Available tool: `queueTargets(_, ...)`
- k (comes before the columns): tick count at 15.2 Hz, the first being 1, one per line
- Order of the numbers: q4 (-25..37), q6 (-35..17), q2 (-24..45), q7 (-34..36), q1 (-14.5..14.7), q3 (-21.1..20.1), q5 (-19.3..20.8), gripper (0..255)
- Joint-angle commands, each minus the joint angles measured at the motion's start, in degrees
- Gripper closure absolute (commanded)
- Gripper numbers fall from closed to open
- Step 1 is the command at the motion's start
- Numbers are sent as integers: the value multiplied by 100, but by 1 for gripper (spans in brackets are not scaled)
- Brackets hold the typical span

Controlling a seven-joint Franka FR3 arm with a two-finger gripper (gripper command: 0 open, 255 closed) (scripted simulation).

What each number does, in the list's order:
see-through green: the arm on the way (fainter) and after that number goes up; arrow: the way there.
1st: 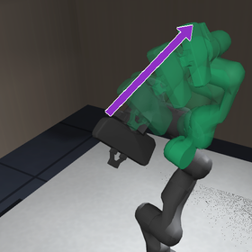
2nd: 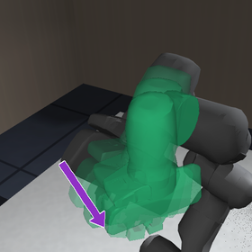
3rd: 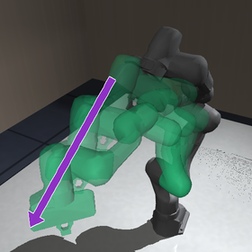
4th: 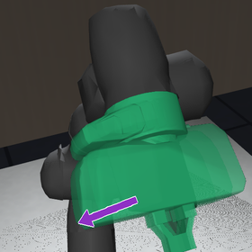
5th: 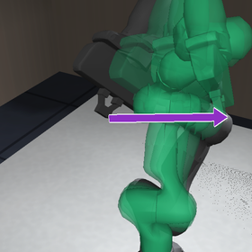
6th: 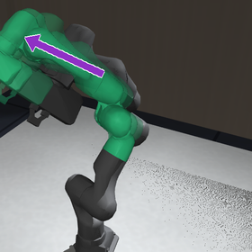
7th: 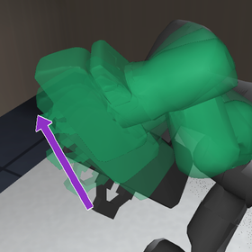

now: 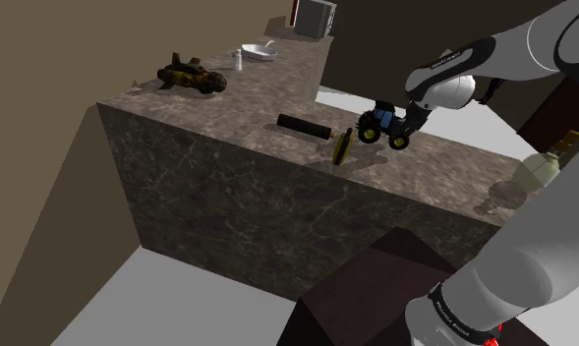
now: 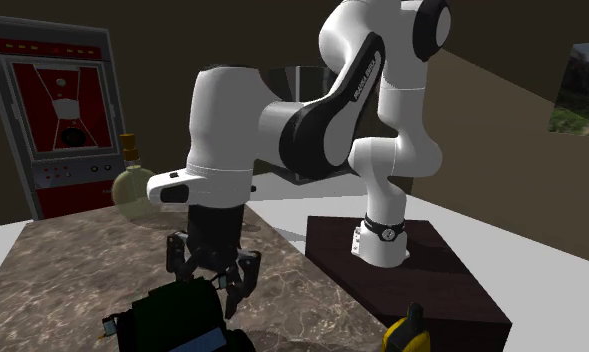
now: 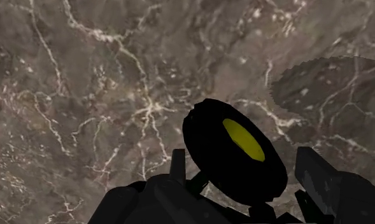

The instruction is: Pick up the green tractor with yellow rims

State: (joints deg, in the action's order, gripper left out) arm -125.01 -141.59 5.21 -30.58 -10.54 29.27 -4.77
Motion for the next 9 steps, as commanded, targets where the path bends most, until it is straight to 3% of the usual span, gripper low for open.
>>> queueTargets(1, 47, 128, -116, 67, 15, 13, 94, 255)
queueTargets(9, 311, 652, -419, 240, 41, 26, 338, 255)
